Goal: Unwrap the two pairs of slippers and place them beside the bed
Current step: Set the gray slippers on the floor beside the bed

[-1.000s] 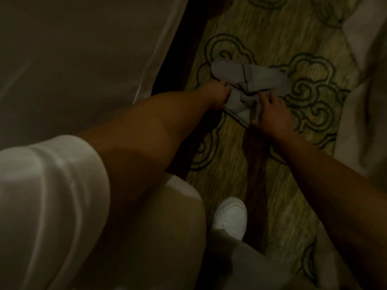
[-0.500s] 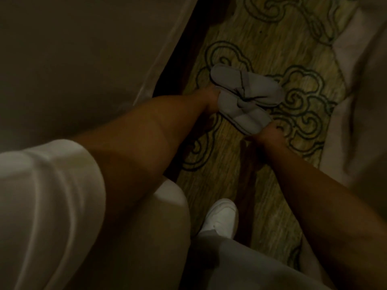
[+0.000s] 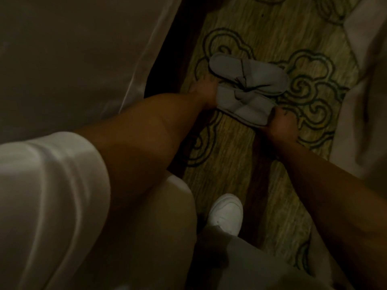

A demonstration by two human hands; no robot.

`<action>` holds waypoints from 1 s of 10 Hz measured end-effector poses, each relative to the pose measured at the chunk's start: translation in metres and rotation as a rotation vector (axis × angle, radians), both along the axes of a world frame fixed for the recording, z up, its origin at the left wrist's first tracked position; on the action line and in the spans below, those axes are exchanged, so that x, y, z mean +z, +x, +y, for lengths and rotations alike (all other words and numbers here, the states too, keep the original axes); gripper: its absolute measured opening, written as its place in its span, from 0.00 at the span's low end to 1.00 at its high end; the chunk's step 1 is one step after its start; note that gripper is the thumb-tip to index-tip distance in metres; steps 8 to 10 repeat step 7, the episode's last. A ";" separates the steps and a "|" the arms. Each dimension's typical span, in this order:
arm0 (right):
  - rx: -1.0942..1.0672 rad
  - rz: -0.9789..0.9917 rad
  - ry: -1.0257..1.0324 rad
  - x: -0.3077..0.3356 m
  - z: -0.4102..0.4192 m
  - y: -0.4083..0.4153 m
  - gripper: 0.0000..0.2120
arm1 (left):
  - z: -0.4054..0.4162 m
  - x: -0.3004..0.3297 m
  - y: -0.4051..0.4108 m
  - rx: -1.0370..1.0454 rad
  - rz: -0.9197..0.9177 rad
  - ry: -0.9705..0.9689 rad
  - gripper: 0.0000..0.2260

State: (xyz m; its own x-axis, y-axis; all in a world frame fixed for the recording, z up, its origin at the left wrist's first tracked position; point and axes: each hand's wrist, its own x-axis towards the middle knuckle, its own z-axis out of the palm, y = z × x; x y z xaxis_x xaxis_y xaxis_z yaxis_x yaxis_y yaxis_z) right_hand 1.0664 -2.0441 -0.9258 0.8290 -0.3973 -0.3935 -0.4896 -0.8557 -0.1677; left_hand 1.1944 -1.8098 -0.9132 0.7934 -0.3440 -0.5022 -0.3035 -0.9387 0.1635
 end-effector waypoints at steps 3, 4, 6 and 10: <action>0.018 0.080 0.027 0.006 -0.002 0.004 0.42 | 0.003 0.003 -0.003 -0.070 -0.021 0.041 0.33; 0.031 0.099 0.035 0.007 -0.004 0.006 0.42 | 0.002 0.006 -0.001 -0.097 -0.021 0.059 0.31; 0.055 0.087 0.053 0.023 -0.002 0.005 0.35 | 0.007 0.029 0.002 -0.187 -0.096 0.061 0.30; 0.113 -0.007 -0.031 0.046 0.001 0.011 0.37 | 0.001 0.053 0.003 -0.218 -0.153 0.006 0.31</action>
